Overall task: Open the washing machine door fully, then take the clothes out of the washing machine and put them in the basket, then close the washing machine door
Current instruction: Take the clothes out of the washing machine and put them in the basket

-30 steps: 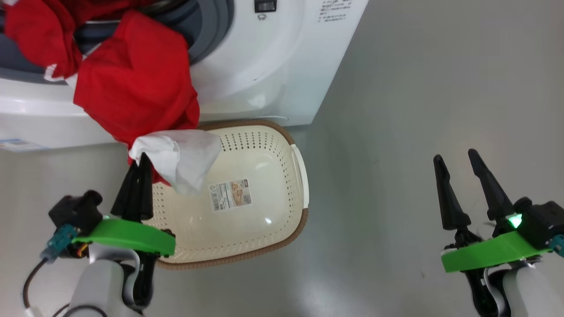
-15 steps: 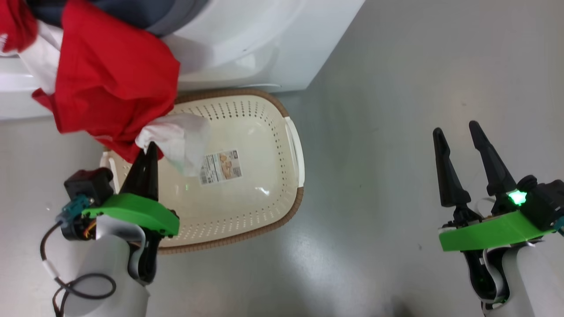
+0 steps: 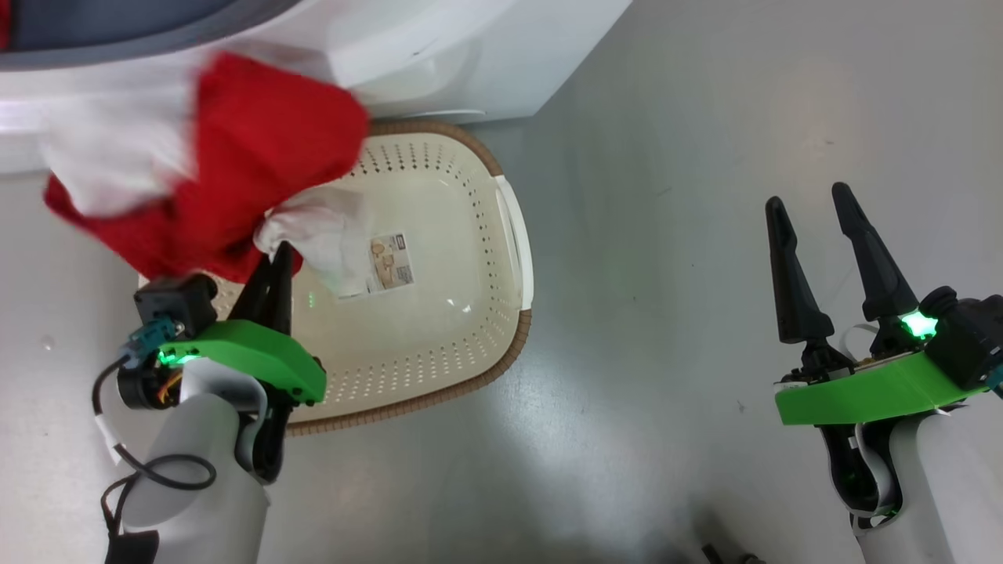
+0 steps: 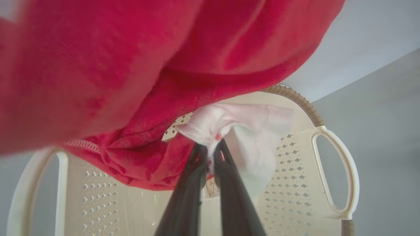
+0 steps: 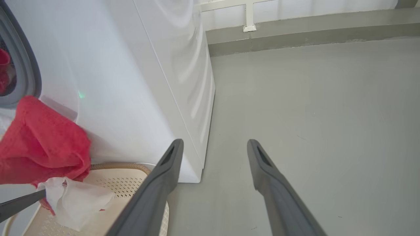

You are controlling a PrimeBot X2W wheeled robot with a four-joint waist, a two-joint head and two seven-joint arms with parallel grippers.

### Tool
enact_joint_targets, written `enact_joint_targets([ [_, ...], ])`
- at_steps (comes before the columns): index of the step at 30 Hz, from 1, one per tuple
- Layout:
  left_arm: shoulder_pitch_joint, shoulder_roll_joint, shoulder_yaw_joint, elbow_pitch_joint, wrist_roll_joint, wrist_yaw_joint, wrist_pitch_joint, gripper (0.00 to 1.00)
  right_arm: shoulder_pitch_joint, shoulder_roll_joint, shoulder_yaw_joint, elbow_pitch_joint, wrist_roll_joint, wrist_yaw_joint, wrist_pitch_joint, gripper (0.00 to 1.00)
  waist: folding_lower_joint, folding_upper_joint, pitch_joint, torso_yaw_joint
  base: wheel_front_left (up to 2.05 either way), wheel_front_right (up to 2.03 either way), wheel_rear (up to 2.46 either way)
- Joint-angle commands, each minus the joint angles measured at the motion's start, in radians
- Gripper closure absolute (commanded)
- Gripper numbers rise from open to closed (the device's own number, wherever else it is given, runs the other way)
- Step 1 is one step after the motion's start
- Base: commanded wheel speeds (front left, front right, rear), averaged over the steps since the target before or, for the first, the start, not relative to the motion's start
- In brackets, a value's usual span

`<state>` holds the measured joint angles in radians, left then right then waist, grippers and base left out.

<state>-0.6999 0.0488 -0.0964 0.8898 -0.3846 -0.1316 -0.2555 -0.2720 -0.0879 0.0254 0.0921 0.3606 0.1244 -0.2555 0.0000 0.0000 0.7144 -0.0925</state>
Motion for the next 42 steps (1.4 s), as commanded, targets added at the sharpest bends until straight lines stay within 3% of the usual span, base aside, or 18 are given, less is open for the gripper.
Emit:
enact_joint_targets([
  [1,0.009,0.031,0.015,-0.001,-0.012,0.001,-0.006,1.0,0.011,0.002,0.027,-0.025,-0.007,0.006,-0.006,0.0,0.0,0.0,0.013,-0.005,0.0,0.0,0.0],
  [19,-0.079,0.048,-0.071,0.109,-0.084,0.001,-0.006,1.0,-0.015,0.007,0.03,-0.037,-0.012,0.006,-0.006,0.0,0.0,0.0,0.087,-0.012,0.0,0.0,0.0],
  [21,-0.09,0.05,-0.074,0.121,-0.088,0.001,-0.006,0.9,-0.018,0.007,0.029,-0.038,-0.012,0.006,-0.006,0.0,0.0,0.0,0.094,-0.012,0.0,0.0,0.0],
  [23,-0.097,0.051,-0.073,0.129,-0.09,0.001,-0.006,0.72,-0.02,0.007,0.028,-0.038,-0.012,0.006,-0.006,0.0,0.0,0.0,0.099,-0.012,0.0,0.0,0.0],
  [26,-0.103,0.052,-0.072,0.139,-0.094,0.001,-0.006,0.65,-0.023,0.008,0.025,-0.039,-0.012,0.006,-0.006,0.0,0.0,0.0,0.103,-0.012,0.0,0.0,0.0],
  [28,-0.105,0.052,-0.071,0.143,-0.096,0.001,-0.006,0.5,-0.023,0.008,0.023,-0.038,-0.013,0.006,-0.006,0.0,0.0,0.0,0.103,-0.011,0.0,0.0,0.0],
  [30,-0.106,0.051,-0.067,0.142,-0.096,0.001,-0.006,0.06,-0.022,0.009,0.022,-0.036,-0.014,0.006,-0.006,0.0,0.0,0.0,0.099,-0.008,0.0,0.0,0.0],
  [31,-0.105,0.051,-0.066,0.141,-0.095,0.001,-0.006,0.0,-0.022,0.009,0.022,-0.036,-0.015,0.006,-0.006,0.0,0.0,0.0,0.097,-0.007,0.0,0.0,0.0],
  [42,-0.042,0.05,-0.032,0.102,-0.099,0.001,-0.006,0.0,-0.007,0.001,0.023,-0.015,-0.014,0.006,-0.006,0.0,0.0,0.0,-0.001,-0.003,0.0,0.0,0.0],
])
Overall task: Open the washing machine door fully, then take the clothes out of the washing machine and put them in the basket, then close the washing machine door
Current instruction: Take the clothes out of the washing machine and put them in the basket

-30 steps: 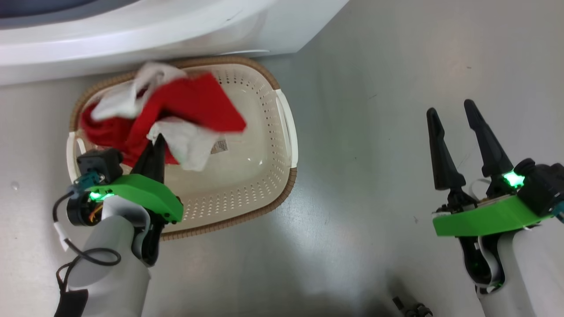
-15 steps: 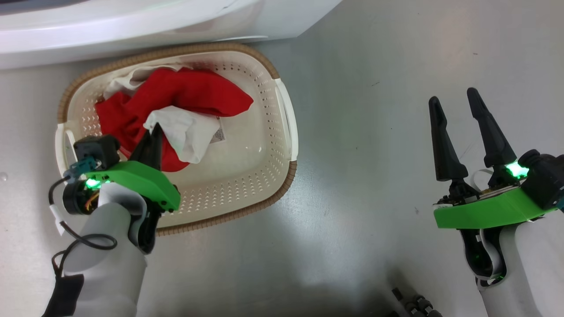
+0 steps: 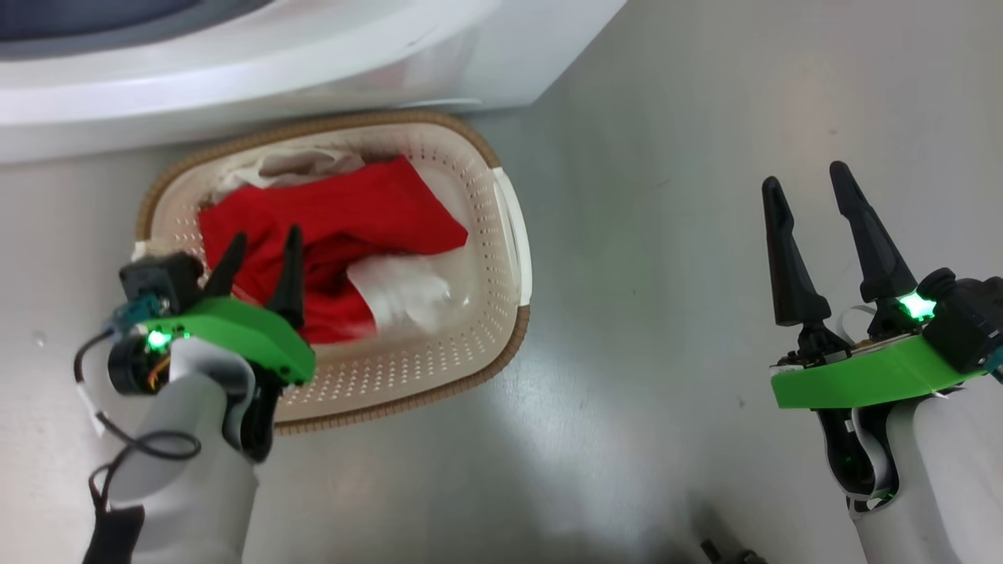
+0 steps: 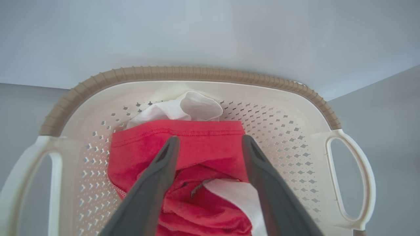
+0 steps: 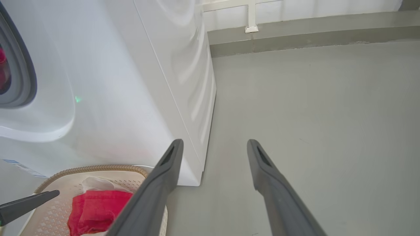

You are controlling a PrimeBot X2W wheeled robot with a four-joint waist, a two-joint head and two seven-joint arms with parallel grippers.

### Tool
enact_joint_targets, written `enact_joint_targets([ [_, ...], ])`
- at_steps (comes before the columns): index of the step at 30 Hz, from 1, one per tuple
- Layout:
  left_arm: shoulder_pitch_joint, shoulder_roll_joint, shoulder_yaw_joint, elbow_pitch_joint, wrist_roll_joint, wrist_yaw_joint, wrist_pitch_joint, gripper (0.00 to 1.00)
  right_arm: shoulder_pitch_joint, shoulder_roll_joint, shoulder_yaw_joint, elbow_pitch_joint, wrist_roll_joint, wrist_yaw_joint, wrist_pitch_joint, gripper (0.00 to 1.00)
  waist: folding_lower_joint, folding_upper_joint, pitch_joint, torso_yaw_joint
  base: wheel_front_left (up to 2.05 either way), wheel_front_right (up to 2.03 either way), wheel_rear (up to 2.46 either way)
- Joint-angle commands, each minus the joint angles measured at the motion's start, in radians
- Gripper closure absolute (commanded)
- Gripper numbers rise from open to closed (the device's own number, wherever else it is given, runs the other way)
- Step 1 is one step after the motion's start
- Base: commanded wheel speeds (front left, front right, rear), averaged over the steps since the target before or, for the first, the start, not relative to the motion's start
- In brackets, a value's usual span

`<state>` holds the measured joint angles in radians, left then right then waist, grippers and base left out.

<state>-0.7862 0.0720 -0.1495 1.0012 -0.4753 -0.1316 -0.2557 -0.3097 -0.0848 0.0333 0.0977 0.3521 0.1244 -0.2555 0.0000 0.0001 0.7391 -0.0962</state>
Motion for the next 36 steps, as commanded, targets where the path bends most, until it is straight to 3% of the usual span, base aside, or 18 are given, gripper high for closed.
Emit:
enact_joint_targets([
  [1,0.055,0.027,0.027,-0.017,-0.007,0.001,-0.006,0.0,0.034,-0.002,0.017,-0.017,-0.005,0.006,-0.006,0.0,0.0,-0.0001,-0.039,0.0,0.0,0.0,0.0],
  [36,0.475,0.003,0.201,-0.52,0.176,0.001,-0.006,0.0,0.236,-0.066,0.004,0.064,0.019,0.006,-0.006,0.0,0.0,-0.0001,-0.489,0.068,0.0,0.0,0.0],
])
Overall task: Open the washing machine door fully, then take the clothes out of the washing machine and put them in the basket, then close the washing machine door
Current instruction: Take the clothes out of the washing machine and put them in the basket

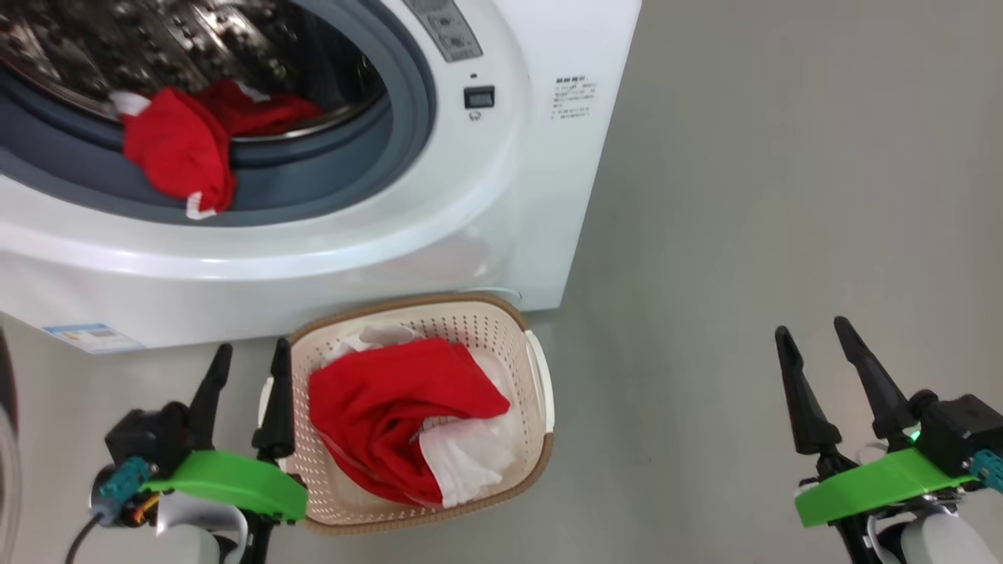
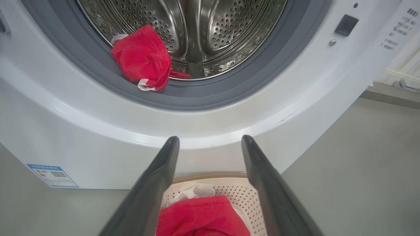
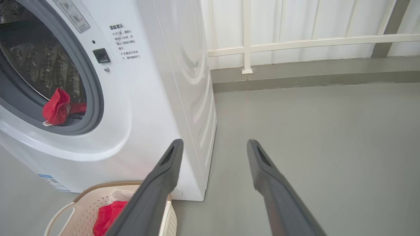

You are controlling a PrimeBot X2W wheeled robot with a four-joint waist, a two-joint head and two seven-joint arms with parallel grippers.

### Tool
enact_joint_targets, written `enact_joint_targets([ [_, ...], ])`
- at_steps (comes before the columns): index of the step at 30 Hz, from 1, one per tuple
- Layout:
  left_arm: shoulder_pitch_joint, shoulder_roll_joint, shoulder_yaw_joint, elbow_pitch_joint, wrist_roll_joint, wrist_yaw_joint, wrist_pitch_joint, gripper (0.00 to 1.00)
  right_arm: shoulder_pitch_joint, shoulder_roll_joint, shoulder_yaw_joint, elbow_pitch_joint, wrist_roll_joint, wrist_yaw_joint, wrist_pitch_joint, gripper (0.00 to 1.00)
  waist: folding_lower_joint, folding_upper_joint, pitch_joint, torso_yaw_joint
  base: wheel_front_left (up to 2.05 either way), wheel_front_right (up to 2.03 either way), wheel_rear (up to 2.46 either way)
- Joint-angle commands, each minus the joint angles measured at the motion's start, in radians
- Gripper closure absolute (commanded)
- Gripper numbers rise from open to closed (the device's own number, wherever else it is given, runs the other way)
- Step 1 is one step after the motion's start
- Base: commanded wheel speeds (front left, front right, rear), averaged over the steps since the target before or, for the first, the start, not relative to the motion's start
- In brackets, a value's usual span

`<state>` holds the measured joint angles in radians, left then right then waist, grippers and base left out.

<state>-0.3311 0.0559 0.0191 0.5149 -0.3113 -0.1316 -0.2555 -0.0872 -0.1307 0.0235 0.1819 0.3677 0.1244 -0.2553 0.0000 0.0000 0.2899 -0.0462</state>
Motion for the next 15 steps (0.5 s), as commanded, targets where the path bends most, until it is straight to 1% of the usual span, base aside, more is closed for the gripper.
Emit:
enact_joint_targets([
  [1,0.03,0.018,0.033,-0.046,0.016,0.001,-0.006,0.0,0.021,-0.022,0.011,-0.019,0.003,0.006,-0.006,0.0,0.0,0.0,-0.048,0.02,0.0,0.0,0.0],
  [15,0.168,0.011,0.056,-0.195,0.068,0.001,-0.006,0.0,0.105,-0.031,-0.008,-0.016,0.007,0.006,-0.006,0.0,0.0,0.0,-0.155,0.044,0.0,0.0,0.0],
])
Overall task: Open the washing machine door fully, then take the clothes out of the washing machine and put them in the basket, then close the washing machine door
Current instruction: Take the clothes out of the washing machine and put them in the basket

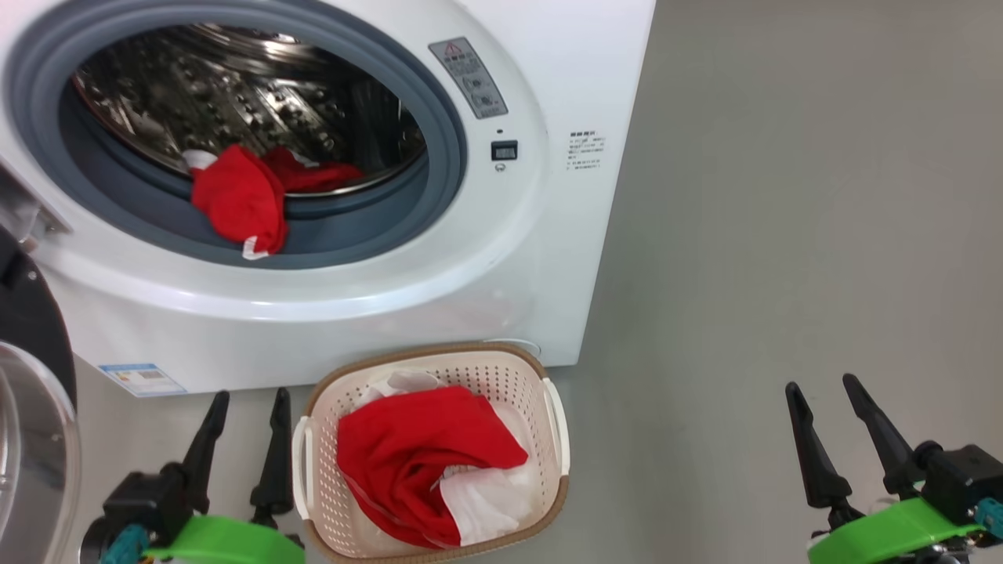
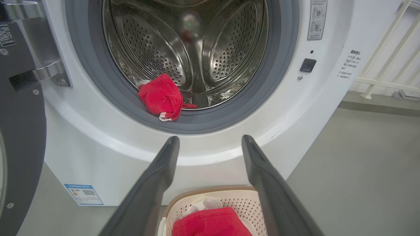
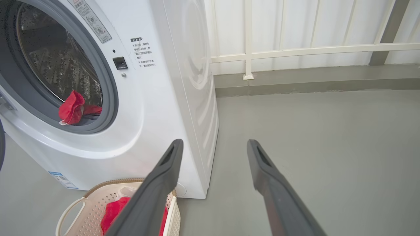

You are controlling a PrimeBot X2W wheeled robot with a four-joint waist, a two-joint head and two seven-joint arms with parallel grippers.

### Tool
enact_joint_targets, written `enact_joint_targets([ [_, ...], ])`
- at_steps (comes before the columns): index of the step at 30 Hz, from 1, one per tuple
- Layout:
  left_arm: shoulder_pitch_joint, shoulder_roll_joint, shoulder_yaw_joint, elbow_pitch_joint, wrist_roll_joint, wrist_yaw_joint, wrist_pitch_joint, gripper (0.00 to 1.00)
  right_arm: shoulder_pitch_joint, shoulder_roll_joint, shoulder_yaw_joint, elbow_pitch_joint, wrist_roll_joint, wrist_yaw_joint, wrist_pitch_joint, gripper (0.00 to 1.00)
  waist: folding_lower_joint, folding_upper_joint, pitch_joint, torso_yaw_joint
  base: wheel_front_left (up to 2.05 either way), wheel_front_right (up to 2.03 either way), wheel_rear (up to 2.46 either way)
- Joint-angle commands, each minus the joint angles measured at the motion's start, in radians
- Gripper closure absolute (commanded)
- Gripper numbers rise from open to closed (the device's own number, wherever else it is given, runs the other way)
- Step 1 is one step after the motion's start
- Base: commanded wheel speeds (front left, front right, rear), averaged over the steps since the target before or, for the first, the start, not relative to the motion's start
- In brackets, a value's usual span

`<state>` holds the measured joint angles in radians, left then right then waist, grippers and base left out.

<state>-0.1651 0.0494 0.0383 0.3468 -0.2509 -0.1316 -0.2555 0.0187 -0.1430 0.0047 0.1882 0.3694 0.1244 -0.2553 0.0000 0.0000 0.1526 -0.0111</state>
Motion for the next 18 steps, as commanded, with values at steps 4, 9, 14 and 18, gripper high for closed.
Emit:
enact_joint_targets([
  [4,0.049,0.017,0.043,-0.067,0.02,0.001,-0.006,0.0,0.029,-0.02,0.003,-0.026,0.006,0.006,-0.006,0.0,0.0,0.0,-0.042,0.015,0.0,0.0,0.0],
  [9,0.102,0.015,0.058,-0.118,0.031,0.001,-0.006,0.0,0.064,-0.02,-0.01,-0.033,0.006,0.006,-0.006,0.0,0.0,0.0,-0.055,0.02,0.0,0.0,0.0],
  [14,0.164,0.009,0.078,-0.179,0.046,0.001,-0.006,0.0,0.096,-0.022,-0.028,-0.041,0.005,0.006,-0.006,0.0,0.0,0.0,-0.06,0.025,0.0,0.0,0.0],
  [18,0.186,0.006,0.084,-0.199,0.052,0.001,-0.006,0.0,0.103,-0.02,-0.036,-0.045,0.004,0.006,-0.006,0.0,0.0,0.0,-0.058,0.028,0.0,0.0,0.0],
])
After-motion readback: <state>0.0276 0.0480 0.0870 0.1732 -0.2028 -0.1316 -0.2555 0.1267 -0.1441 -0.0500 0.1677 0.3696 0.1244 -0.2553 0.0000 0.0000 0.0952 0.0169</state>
